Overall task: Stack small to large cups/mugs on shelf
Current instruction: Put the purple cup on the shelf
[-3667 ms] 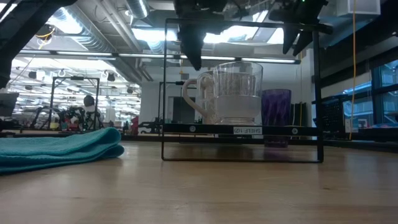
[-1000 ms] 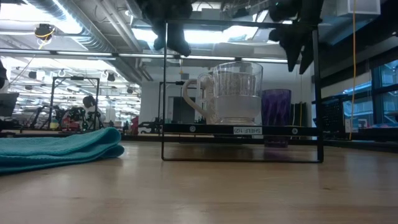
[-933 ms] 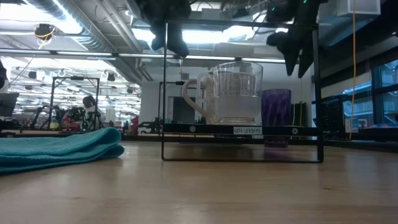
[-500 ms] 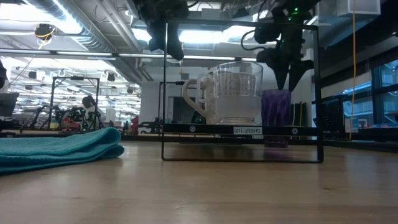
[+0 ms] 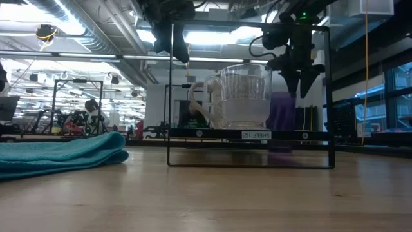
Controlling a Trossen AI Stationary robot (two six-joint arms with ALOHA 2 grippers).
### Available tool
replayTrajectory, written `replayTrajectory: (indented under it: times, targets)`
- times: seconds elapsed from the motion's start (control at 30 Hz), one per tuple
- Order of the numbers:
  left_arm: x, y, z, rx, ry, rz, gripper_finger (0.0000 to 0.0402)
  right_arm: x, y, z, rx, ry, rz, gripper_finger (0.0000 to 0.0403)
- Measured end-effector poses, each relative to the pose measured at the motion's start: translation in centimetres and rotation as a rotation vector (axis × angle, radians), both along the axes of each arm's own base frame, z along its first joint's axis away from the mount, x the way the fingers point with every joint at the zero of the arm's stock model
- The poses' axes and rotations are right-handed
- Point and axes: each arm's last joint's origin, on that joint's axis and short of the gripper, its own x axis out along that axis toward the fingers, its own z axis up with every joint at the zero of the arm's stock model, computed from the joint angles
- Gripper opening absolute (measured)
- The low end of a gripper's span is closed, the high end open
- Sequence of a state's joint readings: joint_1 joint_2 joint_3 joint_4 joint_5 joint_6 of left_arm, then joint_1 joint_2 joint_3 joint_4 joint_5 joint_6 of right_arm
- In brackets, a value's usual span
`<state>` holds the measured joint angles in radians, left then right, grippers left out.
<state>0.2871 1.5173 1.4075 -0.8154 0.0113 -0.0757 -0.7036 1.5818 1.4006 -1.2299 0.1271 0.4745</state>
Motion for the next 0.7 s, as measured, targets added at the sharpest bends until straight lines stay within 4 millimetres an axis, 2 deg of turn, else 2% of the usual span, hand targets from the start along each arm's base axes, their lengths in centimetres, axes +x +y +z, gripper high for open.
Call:
replayTrajectory:
  times: [0.47, 0.7]
  targets:
    - [-0.01, 0.03, 0.0, 0.005, 0.001, 0.004, 0.0047, 0.64, -0.03, 0.08, -0.003, -0.066, 0.021, 0.0174]
    - [0.0, 0.03, 0.0, 0.005, 0.001, 0.005, 0.0047, 0.76, -0.18, -0.18, -0.012, -0.046, 0.02, 0.0174]
